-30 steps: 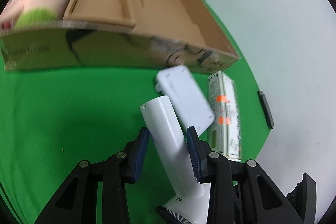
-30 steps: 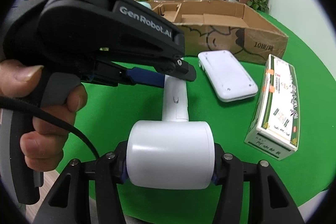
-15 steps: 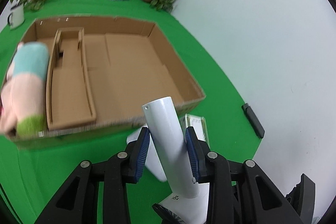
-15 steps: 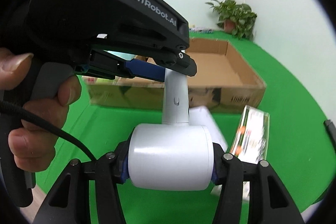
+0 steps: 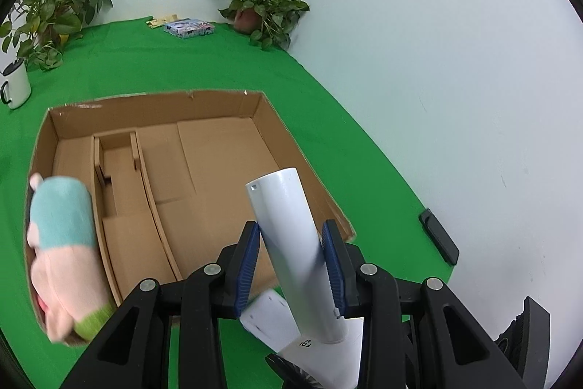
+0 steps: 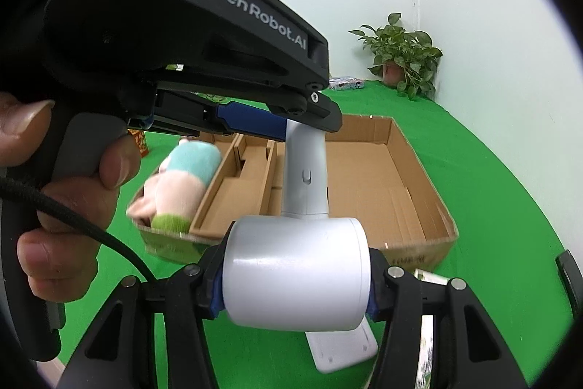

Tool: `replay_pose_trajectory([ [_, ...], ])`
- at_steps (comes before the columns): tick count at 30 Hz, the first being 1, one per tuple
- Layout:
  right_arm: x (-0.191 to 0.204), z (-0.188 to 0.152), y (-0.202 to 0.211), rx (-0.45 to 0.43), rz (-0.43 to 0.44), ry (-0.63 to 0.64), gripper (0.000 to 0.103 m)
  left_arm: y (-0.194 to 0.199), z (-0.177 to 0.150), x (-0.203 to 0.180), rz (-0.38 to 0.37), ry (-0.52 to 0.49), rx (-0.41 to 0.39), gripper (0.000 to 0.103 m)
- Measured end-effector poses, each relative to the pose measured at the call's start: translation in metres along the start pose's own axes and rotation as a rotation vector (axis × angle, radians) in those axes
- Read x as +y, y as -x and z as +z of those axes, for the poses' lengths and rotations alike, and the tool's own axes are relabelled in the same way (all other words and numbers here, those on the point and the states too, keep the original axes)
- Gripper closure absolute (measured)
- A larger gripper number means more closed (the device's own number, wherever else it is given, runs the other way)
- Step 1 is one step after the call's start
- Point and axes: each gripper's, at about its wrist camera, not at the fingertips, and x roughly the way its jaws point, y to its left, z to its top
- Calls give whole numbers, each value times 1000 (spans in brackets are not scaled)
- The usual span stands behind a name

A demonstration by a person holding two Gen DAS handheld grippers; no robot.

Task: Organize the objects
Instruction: 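Carry the fan over the box with the right gripper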

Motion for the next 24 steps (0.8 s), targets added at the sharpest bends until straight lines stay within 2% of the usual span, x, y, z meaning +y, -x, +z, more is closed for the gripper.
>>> replay_pose_trajectory([
  [3,-4,13,-16,21,24,-11,49,-18,29,2,29,14,10,71],
  [9,-12,33,-52,77,73,-35,49,-55,64,28,63,38,54,71],
  [14,-11,41,-73,129,96,-50,49,-94,82,53,86,39,86,71],
  [17,-15,39,-84,167,113,-68,49,-115,86,67,94,51,115,71],
  [24,-22,19,-121,289,154,-112,49,-173,71,100,124,94,230,71],
])
